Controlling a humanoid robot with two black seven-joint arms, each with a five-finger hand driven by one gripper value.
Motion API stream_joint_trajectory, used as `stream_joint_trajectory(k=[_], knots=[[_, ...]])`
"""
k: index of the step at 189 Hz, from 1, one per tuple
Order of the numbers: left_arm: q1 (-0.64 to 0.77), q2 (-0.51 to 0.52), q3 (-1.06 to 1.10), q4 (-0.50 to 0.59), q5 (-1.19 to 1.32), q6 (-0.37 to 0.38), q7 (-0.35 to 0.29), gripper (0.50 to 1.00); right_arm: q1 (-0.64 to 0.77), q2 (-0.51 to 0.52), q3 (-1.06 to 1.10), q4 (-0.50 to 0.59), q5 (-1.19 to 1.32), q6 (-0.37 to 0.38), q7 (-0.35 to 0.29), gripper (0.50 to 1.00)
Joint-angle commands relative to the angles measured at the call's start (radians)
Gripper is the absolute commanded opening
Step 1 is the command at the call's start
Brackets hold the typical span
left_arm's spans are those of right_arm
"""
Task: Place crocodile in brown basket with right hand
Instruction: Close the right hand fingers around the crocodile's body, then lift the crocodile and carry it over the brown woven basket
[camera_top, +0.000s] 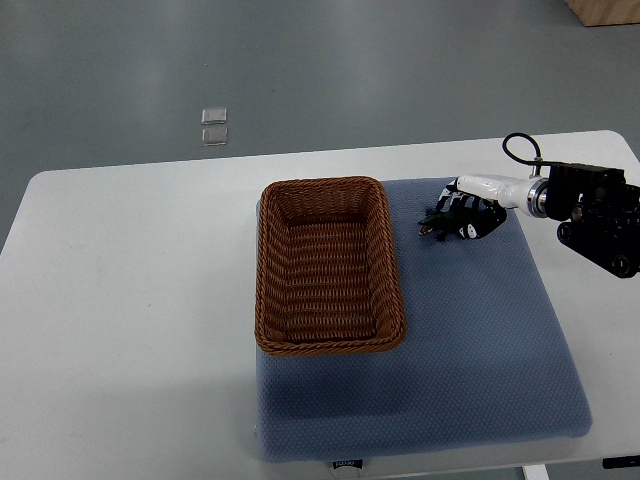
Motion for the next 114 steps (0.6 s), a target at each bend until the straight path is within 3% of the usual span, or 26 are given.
stream_joint_trajectory(k=[1, 114], knots=[[0.0, 0.0, 0.0, 0.001, 0.0, 0.0, 0.0, 1.0, 0.001, -0.002, 0.0, 0.0, 0.0, 0.0, 0.0, 0.5], [0.0, 0.0, 0.0, 0.001, 0.0, 0.0, 0.0, 1.0, 0.037, -0.011, 0.003, 0.011, 0.008, 0.006, 0.028, 0.5]])
